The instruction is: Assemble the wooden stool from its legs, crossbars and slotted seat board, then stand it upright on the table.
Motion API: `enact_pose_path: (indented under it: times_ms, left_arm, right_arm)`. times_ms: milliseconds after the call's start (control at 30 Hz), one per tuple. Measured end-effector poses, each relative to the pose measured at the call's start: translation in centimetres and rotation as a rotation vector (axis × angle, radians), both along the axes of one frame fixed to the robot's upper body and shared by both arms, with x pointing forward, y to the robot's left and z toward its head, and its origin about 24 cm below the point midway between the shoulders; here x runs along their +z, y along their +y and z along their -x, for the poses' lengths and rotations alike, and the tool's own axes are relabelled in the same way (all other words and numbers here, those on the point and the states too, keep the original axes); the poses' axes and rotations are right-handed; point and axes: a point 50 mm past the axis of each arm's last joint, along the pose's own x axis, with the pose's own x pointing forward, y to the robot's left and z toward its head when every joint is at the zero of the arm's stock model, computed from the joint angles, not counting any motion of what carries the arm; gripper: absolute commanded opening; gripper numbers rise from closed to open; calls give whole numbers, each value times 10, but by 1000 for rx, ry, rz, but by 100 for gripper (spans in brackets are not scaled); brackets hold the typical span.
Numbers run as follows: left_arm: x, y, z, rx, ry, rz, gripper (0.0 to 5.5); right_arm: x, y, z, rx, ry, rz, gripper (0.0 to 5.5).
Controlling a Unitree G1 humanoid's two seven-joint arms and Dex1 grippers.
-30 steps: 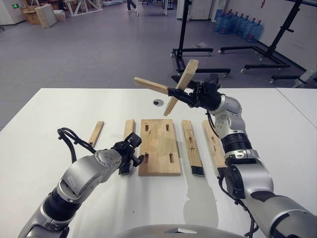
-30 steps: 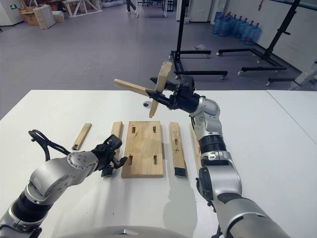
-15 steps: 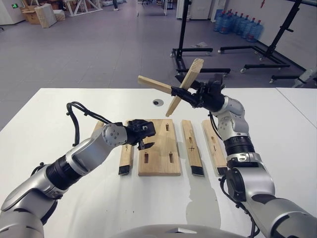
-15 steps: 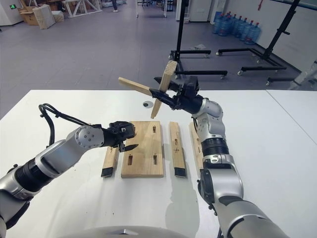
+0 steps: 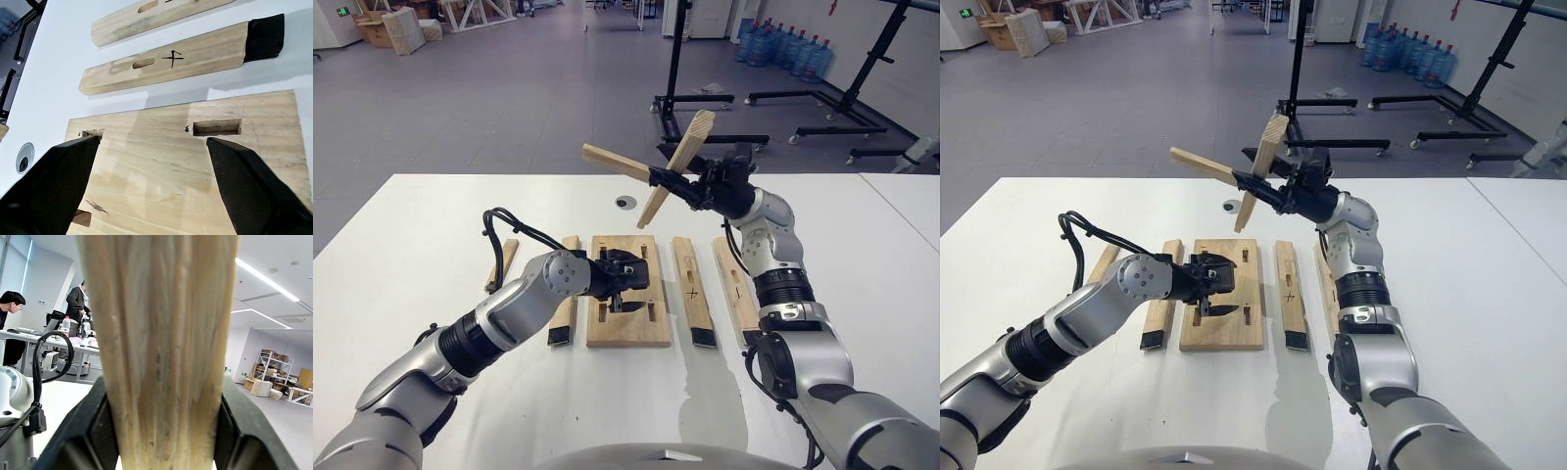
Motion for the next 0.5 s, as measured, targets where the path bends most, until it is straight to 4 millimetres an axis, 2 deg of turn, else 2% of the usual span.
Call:
enact_pose_path:
  times_ms: [133, 500]
  left_arm:
    - [-18, 5, 10, 1, 48, -45, 402]
    - [-21, 1, 31, -58, 62, -39, 402]
  right_arm:
    - [-1, 0, 0, 0, 5, -1, 205]
    - [-2, 1, 1, 1, 5, -2, 205]
